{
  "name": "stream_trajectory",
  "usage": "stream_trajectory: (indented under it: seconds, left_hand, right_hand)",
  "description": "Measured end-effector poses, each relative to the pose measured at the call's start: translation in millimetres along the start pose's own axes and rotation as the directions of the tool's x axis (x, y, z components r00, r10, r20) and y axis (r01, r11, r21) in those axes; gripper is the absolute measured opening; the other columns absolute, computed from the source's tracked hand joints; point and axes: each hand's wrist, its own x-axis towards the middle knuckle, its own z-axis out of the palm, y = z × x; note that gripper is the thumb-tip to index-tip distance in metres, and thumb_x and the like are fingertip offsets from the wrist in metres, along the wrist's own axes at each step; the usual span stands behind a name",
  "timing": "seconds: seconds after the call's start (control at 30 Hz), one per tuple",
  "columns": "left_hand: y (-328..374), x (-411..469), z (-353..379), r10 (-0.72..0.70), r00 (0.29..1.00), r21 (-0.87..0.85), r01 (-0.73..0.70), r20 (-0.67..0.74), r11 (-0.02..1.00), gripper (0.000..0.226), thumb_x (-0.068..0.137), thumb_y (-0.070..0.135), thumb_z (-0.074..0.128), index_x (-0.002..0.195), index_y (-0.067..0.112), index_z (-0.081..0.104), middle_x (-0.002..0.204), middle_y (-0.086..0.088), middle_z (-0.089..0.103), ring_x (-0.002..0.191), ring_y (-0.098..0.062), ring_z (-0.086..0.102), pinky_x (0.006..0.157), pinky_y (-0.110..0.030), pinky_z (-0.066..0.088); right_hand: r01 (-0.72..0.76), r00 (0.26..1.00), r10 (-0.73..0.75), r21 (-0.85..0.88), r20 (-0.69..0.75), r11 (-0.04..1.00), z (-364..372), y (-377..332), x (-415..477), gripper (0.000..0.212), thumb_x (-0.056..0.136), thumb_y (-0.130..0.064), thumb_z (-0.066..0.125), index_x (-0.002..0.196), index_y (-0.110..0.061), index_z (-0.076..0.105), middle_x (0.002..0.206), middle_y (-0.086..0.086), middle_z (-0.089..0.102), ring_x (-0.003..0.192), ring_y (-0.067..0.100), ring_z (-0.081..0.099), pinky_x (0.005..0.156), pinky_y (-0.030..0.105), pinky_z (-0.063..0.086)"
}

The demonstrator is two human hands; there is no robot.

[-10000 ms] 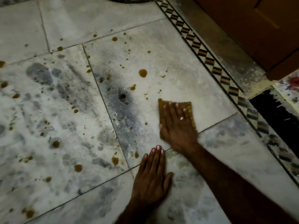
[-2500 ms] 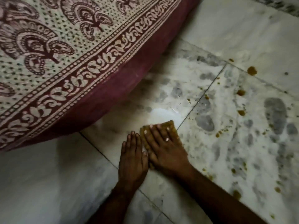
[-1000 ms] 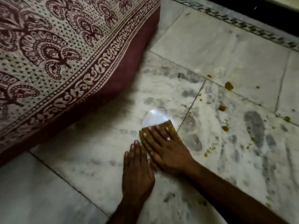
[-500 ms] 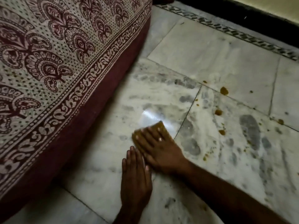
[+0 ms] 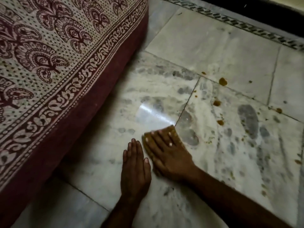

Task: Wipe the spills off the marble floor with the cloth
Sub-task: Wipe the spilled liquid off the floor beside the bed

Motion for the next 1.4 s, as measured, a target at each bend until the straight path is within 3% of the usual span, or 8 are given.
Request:
stream_trajectory:
  seconds: [0.1, 0.3, 0.53, 0.73, 0.83, 0.97, 1.2, 1.4]
  left_hand:
    - [-2, -4, 2, 0.107, 0.993, 0.066, -0.111, 0.053, 0.992, 0.061, 0.101, 0.029, 0.032, 0.154, -0.001, 0.030, 0.163, -0.017, 0.027, 0.151, -0.029, 0.026, 0.122, -0.046, 0.023]
    - [6, -15, 4, 0.254, 0.957, 0.143, -0.273, 0.140, 0.951, 0.060, 0.098, 0.029, 0.036, 0.150, 0.000, 0.038, 0.158, -0.019, 0.036, 0.147, -0.032, 0.035, 0.120, -0.045, 0.024]
    - [3, -47, 0, 0.280, 0.942, 0.176, -0.312, 0.186, 0.934, 0.066, 0.095, 0.030, 0.038, 0.154, 0.001, 0.031, 0.163, -0.017, 0.025, 0.151, -0.030, 0.026, 0.122, -0.046, 0.022]
    - [12, -49, 1, 0.255, 0.945, 0.198, -0.296, 0.206, 0.935, 0.064, 0.097, 0.030, 0.036, 0.154, 0.001, 0.032, 0.162, -0.018, 0.029, 0.151, -0.031, 0.027, 0.123, -0.045, 0.020]
    - [11, -51, 2, 0.210, 0.956, 0.195, -0.250, 0.204, 0.948, 0.062, 0.097, 0.029, 0.033, 0.153, 0.001, 0.035, 0.161, -0.017, 0.031, 0.150, -0.030, 0.030, 0.122, -0.045, 0.018]
    - [23, -71, 6, 0.254, 0.943, 0.169, -0.292, 0.216, 0.941, 0.062, 0.097, 0.029, 0.032, 0.152, 0.001, 0.035, 0.162, -0.018, 0.030, 0.150, -0.031, 0.029, 0.122, -0.046, 0.019]
    - [47, -83, 13, 0.239, 0.945, 0.202, -0.285, 0.224, 0.937, 0.064, 0.100, 0.036, 0.030, 0.153, -0.002, 0.032, 0.162, -0.022, 0.028, 0.149, -0.035, 0.029, 0.121, -0.050, 0.023]
    - [61, -64, 22, 0.264, 0.937, 0.184, -0.308, 0.231, 0.933, 0.066, 0.101, 0.038, 0.028, 0.155, 0.000, 0.026, 0.165, -0.019, 0.020, 0.152, -0.031, 0.022, 0.123, -0.048, 0.019]
  right_hand:
    - [0.069, 0.996, -0.067, -0.021, 0.055, 0.997, 2, 8, -73, 0.066, 0.104, -0.043, 0.038, 0.165, -0.027, 0.021, 0.173, 0.004, 0.021, 0.160, 0.027, 0.019, 0.127, 0.051, 0.020]
    - [-0.388, 0.921, 0.385, 0.036, 0.061, 0.921, -1, 15, -43, 0.070, 0.102, -0.045, 0.030, 0.166, -0.022, 0.016, 0.174, 0.009, 0.018, 0.160, 0.031, 0.016, 0.127, 0.053, 0.013]
    - [-0.107, 0.994, 0.107, 0.013, 0.017, 0.994, 4, -44, -155, 0.068, 0.098, -0.041, 0.048, 0.163, -0.026, 0.032, 0.170, 0.006, 0.028, 0.157, 0.027, 0.030, 0.122, 0.053, 0.030]
    - [-0.430, 0.903, 0.429, 0.038, 0.036, 0.902, 2, -1, -108, 0.071, 0.100, -0.045, 0.035, 0.166, -0.022, 0.021, 0.173, 0.009, 0.020, 0.159, 0.031, 0.020, 0.127, 0.054, 0.018]
    - [-0.313, 0.948, 0.316, 0.093, -0.021, 0.945, 11, -30, -92, 0.066, 0.102, -0.042, 0.038, 0.164, -0.022, 0.027, 0.171, 0.009, 0.025, 0.159, 0.030, 0.021, 0.127, 0.054, 0.021]
    - [-0.151, 0.988, 0.153, 0.039, -0.030, 0.988, 8, -59, -192, 0.066, 0.101, -0.040, 0.046, 0.163, -0.025, 0.030, 0.170, 0.005, 0.028, 0.158, 0.025, 0.026, 0.128, 0.050, 0.022]
    - [-0.542, 0.840, 0.542, -0.002, 0.039, 0.840, 4, 24, -191, 0.069, 0.102, -0.044, 0.032, 0.166, -0.022, 0.018, 0.173, 0.009, 0.020, 0.160, 0.032, 0.017, 0.128, 0.054, 0.013]
    - [-0.345, 0.938, 0.345, 0.018, -0.026, 0.939, 10, -32, -207, 0.067, 0.103, -0.040, 0.041, 0.165, -0.022, 0.023, 0.172, 0.009, 0.022, 0.159, 0.030, 0.020, 0.129, 0.052, 0.020]
